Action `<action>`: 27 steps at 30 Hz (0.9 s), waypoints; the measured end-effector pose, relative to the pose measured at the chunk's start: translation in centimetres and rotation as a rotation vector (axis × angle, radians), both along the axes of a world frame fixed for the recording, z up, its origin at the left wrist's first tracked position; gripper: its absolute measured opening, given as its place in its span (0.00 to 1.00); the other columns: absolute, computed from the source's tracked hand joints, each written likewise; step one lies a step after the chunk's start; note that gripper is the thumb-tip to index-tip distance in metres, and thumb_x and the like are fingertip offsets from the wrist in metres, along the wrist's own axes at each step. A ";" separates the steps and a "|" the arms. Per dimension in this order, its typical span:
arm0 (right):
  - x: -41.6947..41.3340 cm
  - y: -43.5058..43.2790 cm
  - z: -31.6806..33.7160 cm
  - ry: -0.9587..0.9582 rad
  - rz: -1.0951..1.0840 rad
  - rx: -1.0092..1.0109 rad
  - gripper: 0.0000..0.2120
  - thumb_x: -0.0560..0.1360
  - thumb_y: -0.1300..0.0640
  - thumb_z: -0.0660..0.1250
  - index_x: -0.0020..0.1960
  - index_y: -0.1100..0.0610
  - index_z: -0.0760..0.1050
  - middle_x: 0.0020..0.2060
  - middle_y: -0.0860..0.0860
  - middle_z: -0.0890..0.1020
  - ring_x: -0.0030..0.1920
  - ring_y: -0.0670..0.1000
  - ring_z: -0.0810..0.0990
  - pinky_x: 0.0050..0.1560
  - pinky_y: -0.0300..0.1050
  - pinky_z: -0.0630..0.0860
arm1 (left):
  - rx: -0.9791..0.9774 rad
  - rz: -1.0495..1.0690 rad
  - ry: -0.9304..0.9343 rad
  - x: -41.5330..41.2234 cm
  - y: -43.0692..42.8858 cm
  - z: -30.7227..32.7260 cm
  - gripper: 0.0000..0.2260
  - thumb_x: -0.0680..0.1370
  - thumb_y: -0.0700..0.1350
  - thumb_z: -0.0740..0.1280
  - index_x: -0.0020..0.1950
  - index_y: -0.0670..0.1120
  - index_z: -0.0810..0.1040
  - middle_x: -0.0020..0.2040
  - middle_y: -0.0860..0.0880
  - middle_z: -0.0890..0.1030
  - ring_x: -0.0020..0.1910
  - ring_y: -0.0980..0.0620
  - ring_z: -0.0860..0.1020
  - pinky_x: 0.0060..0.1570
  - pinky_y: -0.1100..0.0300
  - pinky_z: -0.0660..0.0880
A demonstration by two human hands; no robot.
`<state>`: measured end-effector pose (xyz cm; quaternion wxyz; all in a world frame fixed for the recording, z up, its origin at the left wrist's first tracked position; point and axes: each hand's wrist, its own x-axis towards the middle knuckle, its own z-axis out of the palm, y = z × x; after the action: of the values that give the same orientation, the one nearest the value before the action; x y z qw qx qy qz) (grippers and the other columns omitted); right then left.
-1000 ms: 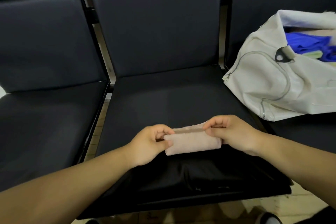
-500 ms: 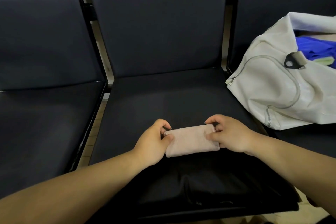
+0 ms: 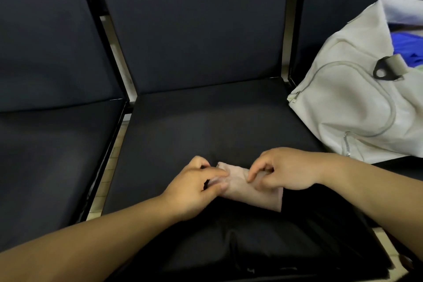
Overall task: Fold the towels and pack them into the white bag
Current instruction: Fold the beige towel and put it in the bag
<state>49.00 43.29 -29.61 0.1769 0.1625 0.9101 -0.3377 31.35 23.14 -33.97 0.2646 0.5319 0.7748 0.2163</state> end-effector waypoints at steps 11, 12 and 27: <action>1.0 -1.5 -0.1 -0.044 -0.188 -0.249 0.17 0.69 0.51 0.78 0.54 0.39 0.78 0.52 0.41 0.79 0.49 0.44 0.77 0.51 0.39 0.74 | -0.023 0.071 -0.116 1.1 1.6 1.2 0.16 0.77 0.46 0.72 0.62 0.60 0.81 0.54 0.57 0.79 0.54 0.60 0.79 0.62 0.59 0.75; 1.6 -1.5 0.2 -0.023 -0.197 -0.278 0.17 0.69 0.52 0.77 0.54 0.39 0.78 0.53 0.41 0.78 0.48 0.43 0.77 0.49 0.38 0.73 | 0.007 0.062 -0.106 1.3 1.9 2.0 0.15 0.78 0.44 0.72 0.62 0.60 0.81 0.51 0.56 0.78 0.51 0.59 0.79 0.59 0.60 0.75; 15.4 8.1 10.9 0.740 -0.394 -1.102 0.16 0.65 0.64 0.81 0.49 0.53 0.81 0.51 0.53 0.83 0.51 0.51 0.83 0.47 0.46 0.81 | 0.416 -0.229 -0.265 12.4 16.2 23.8 0.18 0.78 0.34 0.71 0.56 0.58 0.84 0.56 0.58 0.83 0.57 0.56 0.82 0.58 0.58 0.79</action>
<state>64.38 51.36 -18.68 -0.1531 0.0854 0.5599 -0.8098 43.70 39.37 -10.22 0.2714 0.6260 0.6071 0.4072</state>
